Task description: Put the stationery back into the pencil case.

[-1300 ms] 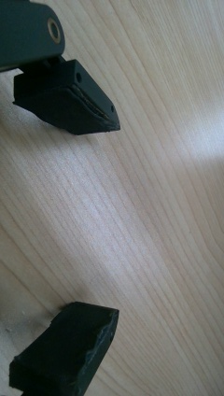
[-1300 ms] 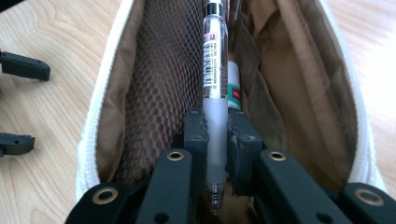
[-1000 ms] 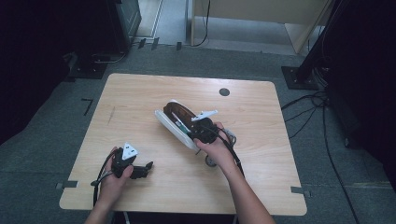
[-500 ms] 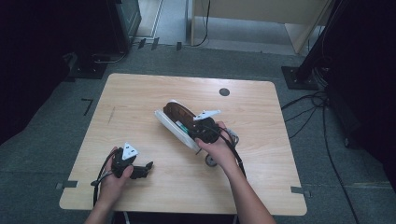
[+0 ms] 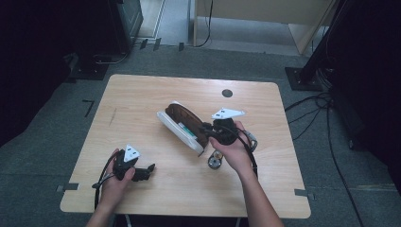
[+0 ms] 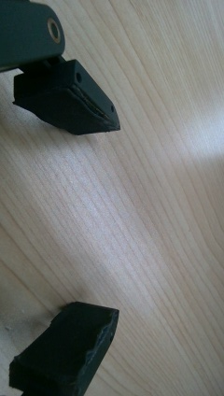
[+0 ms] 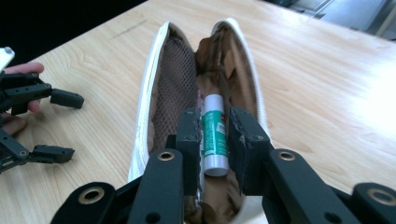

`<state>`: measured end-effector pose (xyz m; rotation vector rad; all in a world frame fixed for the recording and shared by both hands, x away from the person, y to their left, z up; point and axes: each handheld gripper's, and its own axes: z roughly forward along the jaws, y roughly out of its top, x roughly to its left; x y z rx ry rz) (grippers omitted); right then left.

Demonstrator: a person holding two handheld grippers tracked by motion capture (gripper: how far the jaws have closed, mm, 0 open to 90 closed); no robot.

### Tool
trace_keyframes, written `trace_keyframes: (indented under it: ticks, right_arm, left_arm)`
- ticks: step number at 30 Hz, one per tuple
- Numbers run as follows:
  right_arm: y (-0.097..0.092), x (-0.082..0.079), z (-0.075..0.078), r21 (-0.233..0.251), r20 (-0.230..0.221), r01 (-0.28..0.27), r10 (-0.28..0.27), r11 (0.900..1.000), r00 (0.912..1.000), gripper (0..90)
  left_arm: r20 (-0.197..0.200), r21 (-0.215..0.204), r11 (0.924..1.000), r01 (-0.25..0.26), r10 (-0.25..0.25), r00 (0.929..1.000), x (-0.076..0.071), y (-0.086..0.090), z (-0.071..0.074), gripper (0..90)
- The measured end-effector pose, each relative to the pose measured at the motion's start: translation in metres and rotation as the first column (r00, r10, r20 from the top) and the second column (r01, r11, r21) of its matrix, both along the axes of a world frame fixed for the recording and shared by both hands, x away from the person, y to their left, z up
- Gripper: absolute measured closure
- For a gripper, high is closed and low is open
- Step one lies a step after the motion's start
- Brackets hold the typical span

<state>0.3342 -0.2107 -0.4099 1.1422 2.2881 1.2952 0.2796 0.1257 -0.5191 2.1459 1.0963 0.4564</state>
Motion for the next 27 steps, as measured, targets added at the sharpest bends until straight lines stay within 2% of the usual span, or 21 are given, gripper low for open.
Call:
trace_keyframes:
  ticks: [6,12,16,24,27]
  right_arm:
    - [-0.019,-0.012,0.001,0.009,0.007,0.035,-0.035,0.9993,0.9993,73.1]
    - [-0.035,-0.024,-0.012,0.018,0.002,0.081,-0.081,0.9966,0.9967,69.1]
    - [-0.044,-0.032,-0.027,0.019,-0.023,0.125,-0.125,0.9919,0.9919,64.1]
    - [-0.048,-0.043,-0.054,0.003,-0.064,0.206,-0.205,0.9786,0.9766,52.1]
    - [-0.046,-0.046,-0.067,-0.015,-0.076,0.257,-0.258,0.9662,0.9633,45.8]
  left_arm:
    - [0.0,0.0,1.0,-0.001,0.001,1.0,0.0,0.0,0.0,9.7]
    - [0.0,0.0,1.0,0.0,0.0,1.0,0.0,0.0,0.0,9.7]
    - [0.0,0.0,1.0,0.0,0.0,1.0,0.0,0.0,0.0,9.7]
    - [-0.001,0.002,1.0,0.001,-0.001,1.0,0.0,0.0,0.0,9.7]
    - [-0.001,0.001,1.0,0.0,0.0,1.0,0.0,0.0,0.0,9.7]
